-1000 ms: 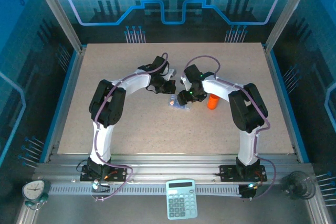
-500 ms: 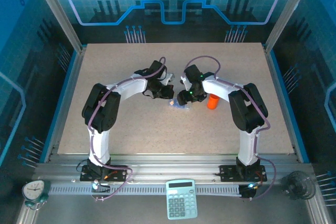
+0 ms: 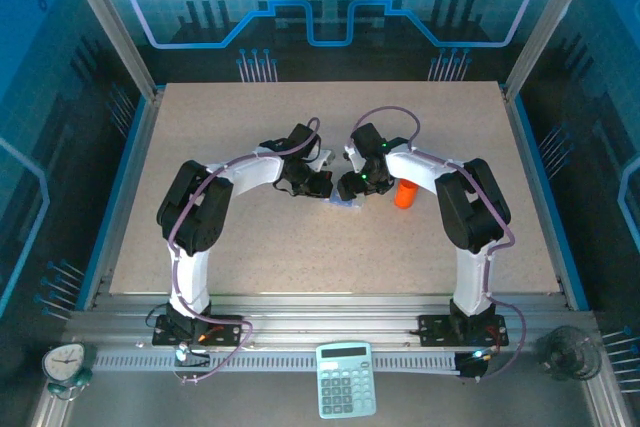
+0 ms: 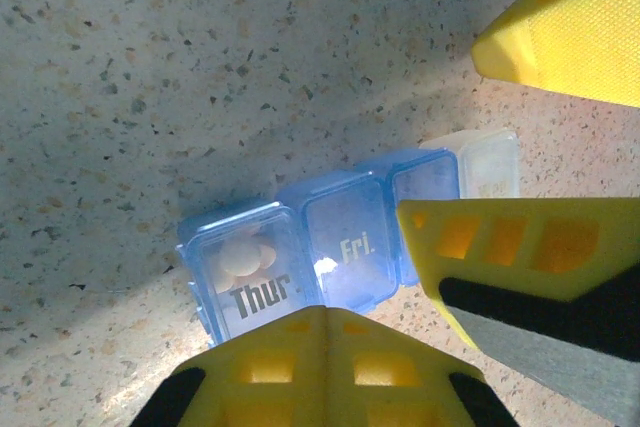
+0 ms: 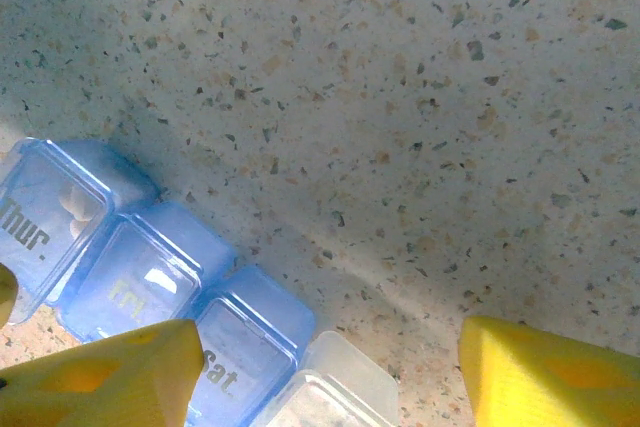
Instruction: Sort the pills into containers
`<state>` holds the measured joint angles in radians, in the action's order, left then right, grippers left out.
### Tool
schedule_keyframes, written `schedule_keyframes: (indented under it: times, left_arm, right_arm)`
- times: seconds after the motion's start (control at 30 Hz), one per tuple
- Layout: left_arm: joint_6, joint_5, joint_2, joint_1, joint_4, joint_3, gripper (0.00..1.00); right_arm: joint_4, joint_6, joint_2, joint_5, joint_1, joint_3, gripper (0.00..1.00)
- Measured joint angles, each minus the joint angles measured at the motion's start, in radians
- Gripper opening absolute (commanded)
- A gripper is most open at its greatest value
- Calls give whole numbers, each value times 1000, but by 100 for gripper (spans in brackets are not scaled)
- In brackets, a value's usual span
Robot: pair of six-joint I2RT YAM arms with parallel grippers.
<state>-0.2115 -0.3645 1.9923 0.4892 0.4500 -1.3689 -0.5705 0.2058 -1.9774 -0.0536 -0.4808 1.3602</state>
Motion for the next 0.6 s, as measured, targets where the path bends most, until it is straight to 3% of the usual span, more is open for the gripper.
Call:
schedule_keyframes:
  times: [0.6]
  left_arm:
    - [0,10,0,0,-8,16,0]
  right_arm:
    - [4,0,0,-3,1,-2,70]
